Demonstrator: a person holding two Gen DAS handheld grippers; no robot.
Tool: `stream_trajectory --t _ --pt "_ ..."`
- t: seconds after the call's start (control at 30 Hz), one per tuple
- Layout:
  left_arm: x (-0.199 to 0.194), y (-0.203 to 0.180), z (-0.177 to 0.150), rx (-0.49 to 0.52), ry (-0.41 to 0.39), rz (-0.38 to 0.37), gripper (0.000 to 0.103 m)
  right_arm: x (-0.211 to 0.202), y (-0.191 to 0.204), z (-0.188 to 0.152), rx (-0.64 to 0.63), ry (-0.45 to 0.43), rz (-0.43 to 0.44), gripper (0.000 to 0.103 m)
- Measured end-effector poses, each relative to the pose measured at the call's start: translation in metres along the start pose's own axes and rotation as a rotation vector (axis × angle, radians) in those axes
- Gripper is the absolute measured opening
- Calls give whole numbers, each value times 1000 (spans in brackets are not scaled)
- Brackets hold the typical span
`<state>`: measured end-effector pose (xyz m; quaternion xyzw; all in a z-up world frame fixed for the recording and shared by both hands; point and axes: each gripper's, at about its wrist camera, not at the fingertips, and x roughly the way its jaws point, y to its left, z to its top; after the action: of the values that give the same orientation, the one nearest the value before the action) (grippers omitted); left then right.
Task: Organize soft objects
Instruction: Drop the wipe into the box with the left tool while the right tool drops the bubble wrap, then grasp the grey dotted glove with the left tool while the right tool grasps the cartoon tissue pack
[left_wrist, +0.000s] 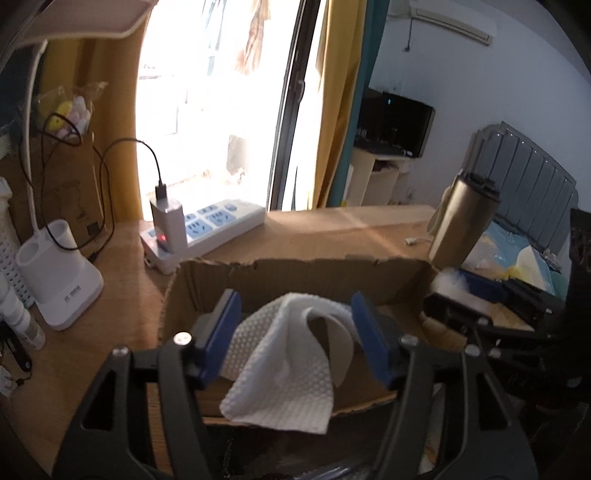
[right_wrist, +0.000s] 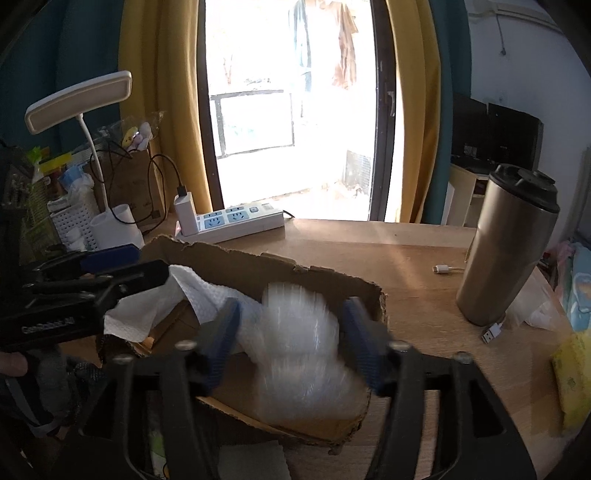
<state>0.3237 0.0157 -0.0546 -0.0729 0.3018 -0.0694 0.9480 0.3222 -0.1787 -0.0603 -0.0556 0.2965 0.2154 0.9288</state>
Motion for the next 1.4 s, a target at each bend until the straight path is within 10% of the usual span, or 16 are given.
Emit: stream_trajectory --t 0.27,1.4 --pt "-28 7 5 -34 -53 -6 81 -24 0 6 3 -40 -36 71" --pt "-144 -8 -39 -6 -158 18 84 -129 12 -34 -1 -106 -113 72"
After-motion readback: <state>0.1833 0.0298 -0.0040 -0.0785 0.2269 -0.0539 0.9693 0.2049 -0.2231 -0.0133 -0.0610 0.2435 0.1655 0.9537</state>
